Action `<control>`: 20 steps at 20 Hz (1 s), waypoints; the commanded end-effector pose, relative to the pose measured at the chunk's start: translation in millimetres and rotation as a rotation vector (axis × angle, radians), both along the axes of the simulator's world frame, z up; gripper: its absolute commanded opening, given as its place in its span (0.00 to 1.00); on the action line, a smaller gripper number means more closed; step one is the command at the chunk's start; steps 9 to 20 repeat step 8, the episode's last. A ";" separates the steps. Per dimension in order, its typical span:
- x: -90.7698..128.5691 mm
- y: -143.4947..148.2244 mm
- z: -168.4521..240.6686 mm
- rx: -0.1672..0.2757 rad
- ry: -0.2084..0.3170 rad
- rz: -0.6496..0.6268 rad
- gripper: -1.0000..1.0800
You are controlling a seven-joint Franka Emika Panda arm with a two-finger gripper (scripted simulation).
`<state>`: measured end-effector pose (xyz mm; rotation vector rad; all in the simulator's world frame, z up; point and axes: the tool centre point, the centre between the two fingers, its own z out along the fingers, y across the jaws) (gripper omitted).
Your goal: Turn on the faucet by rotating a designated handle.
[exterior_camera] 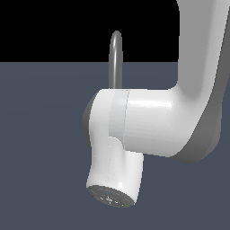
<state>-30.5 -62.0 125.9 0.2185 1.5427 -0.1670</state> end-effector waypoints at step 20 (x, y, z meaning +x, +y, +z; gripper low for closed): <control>1.8 -4.3 -23.9 -0.034 0.022 0.127 0.00</control>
